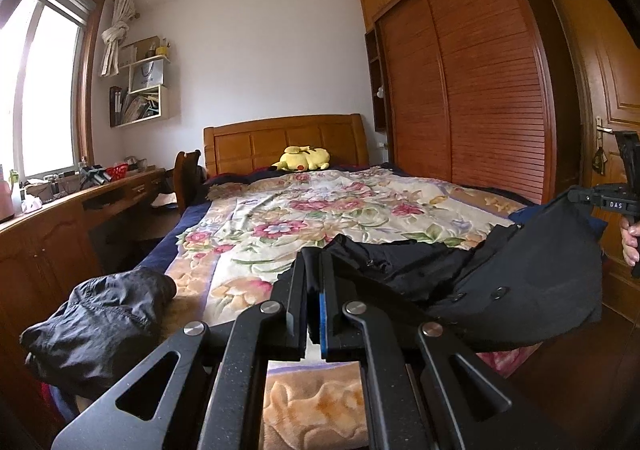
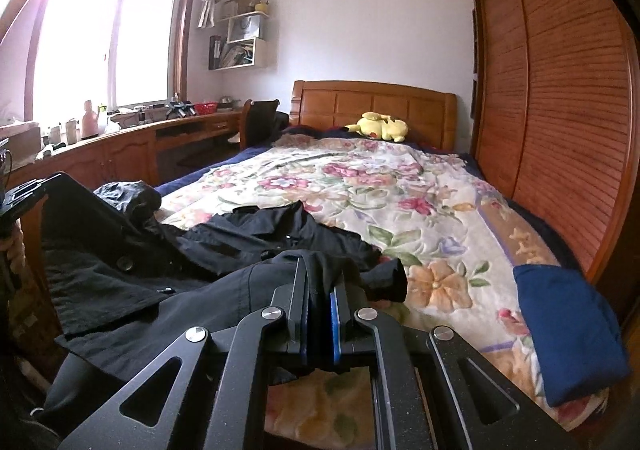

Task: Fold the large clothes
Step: 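Lift the hem with both tools and fold it over toward the collar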

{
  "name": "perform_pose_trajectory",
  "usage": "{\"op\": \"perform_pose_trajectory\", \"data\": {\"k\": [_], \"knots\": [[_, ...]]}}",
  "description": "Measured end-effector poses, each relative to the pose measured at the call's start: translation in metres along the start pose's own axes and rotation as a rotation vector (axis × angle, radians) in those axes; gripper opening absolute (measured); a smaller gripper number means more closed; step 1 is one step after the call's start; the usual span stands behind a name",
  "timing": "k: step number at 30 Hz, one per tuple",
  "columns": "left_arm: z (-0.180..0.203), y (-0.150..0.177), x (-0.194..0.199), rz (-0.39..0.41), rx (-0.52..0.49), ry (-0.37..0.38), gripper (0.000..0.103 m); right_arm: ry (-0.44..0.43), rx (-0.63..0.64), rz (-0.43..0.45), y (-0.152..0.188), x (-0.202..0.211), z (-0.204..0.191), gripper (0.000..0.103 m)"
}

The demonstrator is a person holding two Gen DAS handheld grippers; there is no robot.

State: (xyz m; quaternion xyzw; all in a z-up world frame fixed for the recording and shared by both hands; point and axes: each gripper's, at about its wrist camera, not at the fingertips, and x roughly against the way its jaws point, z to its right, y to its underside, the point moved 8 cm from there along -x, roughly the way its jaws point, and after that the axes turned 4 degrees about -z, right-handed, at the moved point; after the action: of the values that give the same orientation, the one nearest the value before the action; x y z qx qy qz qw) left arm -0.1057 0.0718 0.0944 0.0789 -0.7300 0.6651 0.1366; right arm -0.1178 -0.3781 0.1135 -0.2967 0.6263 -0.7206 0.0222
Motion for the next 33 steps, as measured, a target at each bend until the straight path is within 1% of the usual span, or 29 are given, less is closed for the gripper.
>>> {"op": "perform_pose_trajectory", "data": {"k": [4,8,12,17,22,26,29,33], "knots": [[-0.006,0.013,-0.014,-0.039,0.012,-0.013,0.005,0.002,0.003,-0.017,0.004,-0.011,-0.002,0.008],[-0.012,0.027,-0.037,-0.074,0.030,-0.024,0.005,0.016,0.008,-0.055,0.006,-0.034,0.001,0.008],[-0.017,0.038,-0.057,-0.096,0.045,-0.036,0.005,0.030,0.010,-0.092,0.009,-0.064,0.003,0.008],[-0.018,0.045,-0.079,-0.114,0.037,-0.055,0.005,0.026,0.003,-0.137,0.012,-0.105,0.005,0.008],[-0.021,0.055,-0.110,-0.148,0.035,-0.082,0.005,0.015,-0.020,-0.171,0.016,-0.142,0.013,0.008],[-0.025,0.065,-0.140,-0.182,0.053,-0.077,0.005,0.016,0.000,-0.226,0.027,-0.176,0.014,0.008],[-0.031,0.067,-0.160,-0.202,0.074,-0.068,0.005,0.019,0.011,-0.246,0.025,-0.200,0.017,0.008],[-0.036,0.059,-0.191,-0.223,0.068,-0.072,0.005,0.033,0.019,-0.239,0.012,-0.229,0.018,0.008]]}}
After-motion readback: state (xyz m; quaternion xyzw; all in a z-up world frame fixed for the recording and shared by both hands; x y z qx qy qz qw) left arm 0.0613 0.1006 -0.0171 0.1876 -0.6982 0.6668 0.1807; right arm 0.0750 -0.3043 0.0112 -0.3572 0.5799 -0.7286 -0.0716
